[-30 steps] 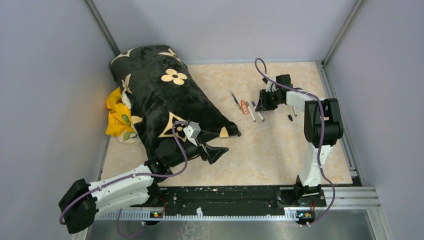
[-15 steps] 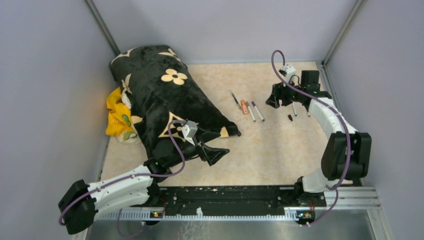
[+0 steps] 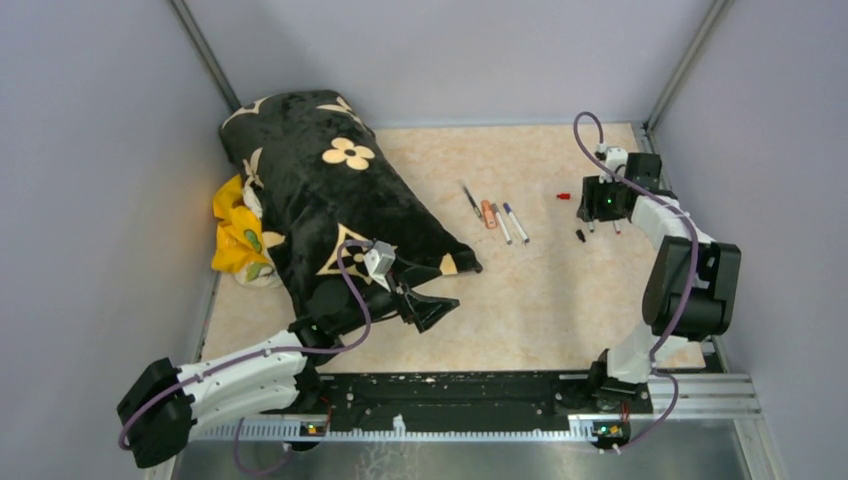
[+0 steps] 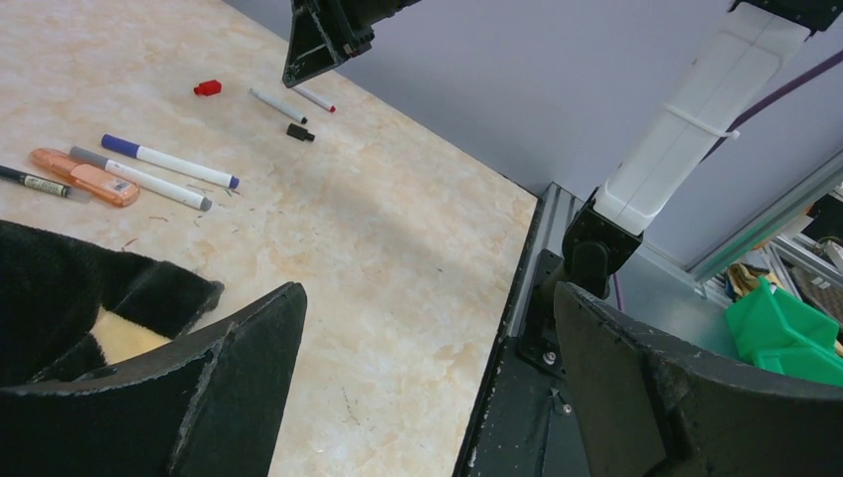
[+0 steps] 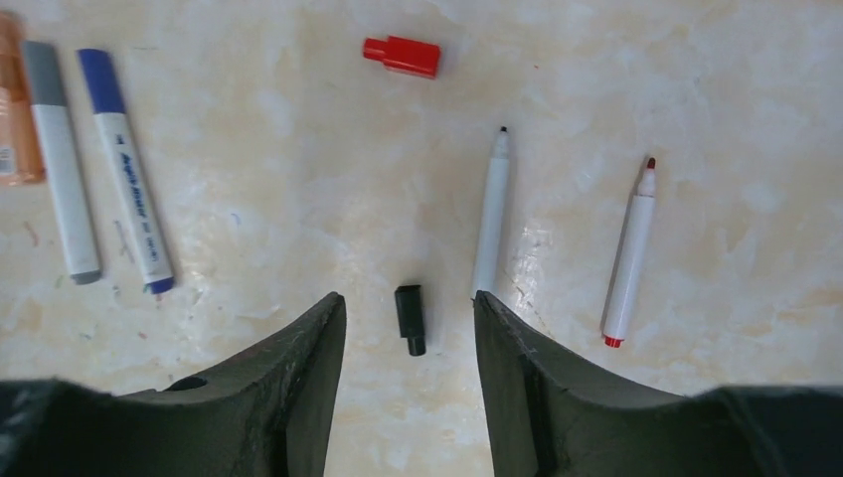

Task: Insert the pens into the pen caps
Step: Pick up the pen from the center of the board.

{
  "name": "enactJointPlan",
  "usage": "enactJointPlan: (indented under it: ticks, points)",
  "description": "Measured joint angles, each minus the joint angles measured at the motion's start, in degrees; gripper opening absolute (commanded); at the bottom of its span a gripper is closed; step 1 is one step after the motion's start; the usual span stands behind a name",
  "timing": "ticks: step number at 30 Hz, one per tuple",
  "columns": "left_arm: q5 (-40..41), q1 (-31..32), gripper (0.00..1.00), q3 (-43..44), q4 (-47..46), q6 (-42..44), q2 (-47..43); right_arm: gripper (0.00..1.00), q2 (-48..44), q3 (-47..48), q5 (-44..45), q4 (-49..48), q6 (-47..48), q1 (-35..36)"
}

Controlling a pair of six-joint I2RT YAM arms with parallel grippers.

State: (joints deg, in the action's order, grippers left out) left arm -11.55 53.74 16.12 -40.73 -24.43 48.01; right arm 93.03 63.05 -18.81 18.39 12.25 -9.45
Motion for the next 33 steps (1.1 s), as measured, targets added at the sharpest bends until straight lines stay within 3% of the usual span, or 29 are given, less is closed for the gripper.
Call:
enactJointPlan:
  ticks: [11, 23, 29, 33]
  points:
    - [0.1, 0.0, 0.99, -0.7, 0.0, 0.0, 0.4, 0.29, 9.7, 2.1, 6.1, 0.0, -1.0, -0.8]
    - [0.0, -0.1, 0.99, -1.0, -0.5, 0.0, 0.7, 0.20, 14.6, 5.4, 8.7, 0.3, -1.2, -0.9]
    - [0.0, -0.1, 0.99, -2.0, -0.9, -0.3, 0.7, 0.00, 15.4, 6.6, 8.5, 1.1, -0.2, -0.9]
    - [-0.1, -0.1, 0.99, -2.5, -1.7, -1.1, 0.7, 0.00, 15.5, 6.8, 7.5, 1.6, 0.3, -1.0]
